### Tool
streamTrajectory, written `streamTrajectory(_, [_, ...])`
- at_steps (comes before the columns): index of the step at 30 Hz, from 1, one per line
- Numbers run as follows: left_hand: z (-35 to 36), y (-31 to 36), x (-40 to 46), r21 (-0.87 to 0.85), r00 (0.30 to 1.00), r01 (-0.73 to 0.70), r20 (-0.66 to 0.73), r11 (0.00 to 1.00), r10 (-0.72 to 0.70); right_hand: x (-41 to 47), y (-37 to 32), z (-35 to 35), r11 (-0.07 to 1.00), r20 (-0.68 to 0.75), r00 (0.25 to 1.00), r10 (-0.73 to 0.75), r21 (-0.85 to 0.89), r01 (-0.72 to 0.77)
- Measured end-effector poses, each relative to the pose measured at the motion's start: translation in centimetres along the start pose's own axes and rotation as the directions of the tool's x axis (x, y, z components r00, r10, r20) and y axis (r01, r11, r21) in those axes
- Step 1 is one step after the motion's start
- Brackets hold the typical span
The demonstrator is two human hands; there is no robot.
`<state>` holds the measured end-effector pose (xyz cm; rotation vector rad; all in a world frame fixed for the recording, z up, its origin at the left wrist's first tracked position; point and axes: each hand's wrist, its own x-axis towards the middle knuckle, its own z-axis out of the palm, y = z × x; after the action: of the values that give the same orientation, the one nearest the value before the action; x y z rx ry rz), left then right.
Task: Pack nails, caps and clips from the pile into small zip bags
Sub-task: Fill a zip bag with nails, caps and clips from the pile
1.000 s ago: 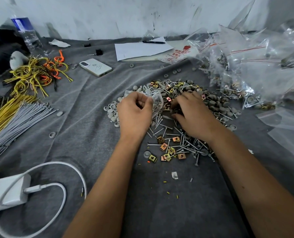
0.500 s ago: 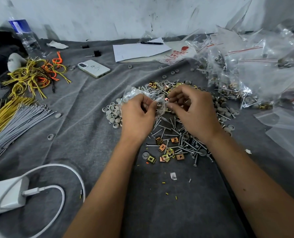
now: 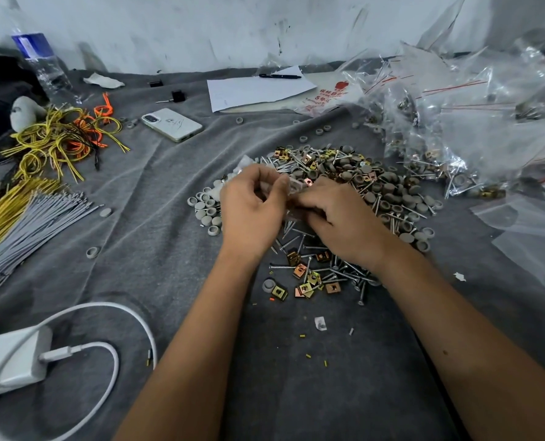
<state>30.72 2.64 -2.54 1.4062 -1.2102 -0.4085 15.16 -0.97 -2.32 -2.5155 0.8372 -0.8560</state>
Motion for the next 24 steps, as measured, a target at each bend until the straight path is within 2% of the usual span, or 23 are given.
streamTrajectory(2, [-0.2,-0.2,0.2,0.016,0.997,0.005,-0.074,1.000,-0.004,0.0,-0.1,0.1,1.000,0.032,0.999,-0.005,0.007,0.005])
streamTrajectory(3, [-0.3,-0.3,0.3,0.015,0.993,0.015,-0.121,1.000,-0.013,0.1,-0.2,0.1,1.000,0.004,1.000,0.001,0.017,-0.001])
streamTrajectory(7, [-0.7,-0.5,0.4,-0.003,0.963,0.062,-0.262,0.998,-0.061,0.1,-0.3,-0.3,0.999,-0.244,0.969,0.037,0.040,-0.028])
streamTrajectory(9, [-0.8,-0.6,0.4,-0.010,0.951,0.087,-0.297,0.996,-0.086,0.1,-0.1,-0.4,0.998,-0.271,0.961,0.061,0.045,-0.050])
streamTrajectory(11, [-0.9,-0.6,0.5,-0.004,0.934,0.110,-0.340,0.994,-0.105,0.2,0.1,-0.2,0.998,-0.198,0.978,0.060,0.007,-0.060])
streamTrajectory(16, [-0.9,-0.5,0.6,-0.004,0.926,0.114,-0.362,0.993,-0.108,0.1,0.1,1.0,0.973,0.137,0.990,0.038,-0.229,-0.005])
streamTrajectory(18, [-0.9,-0.5,0.5,-0.011,0.928,0.114,-0.356,0.993,-0.111,0.1,0.1,1.3,0.960,0.180,0.982,0.063,-0.280,-0.011])
streamTrajectory(24, [-0.8,-0.7,0.6,-0.029,0.945,0.124,-0.302,0.992,-0.127,0.2,-0.1,1.2,0.977,0.183,0.981,0.060,-0.214,-0.020])
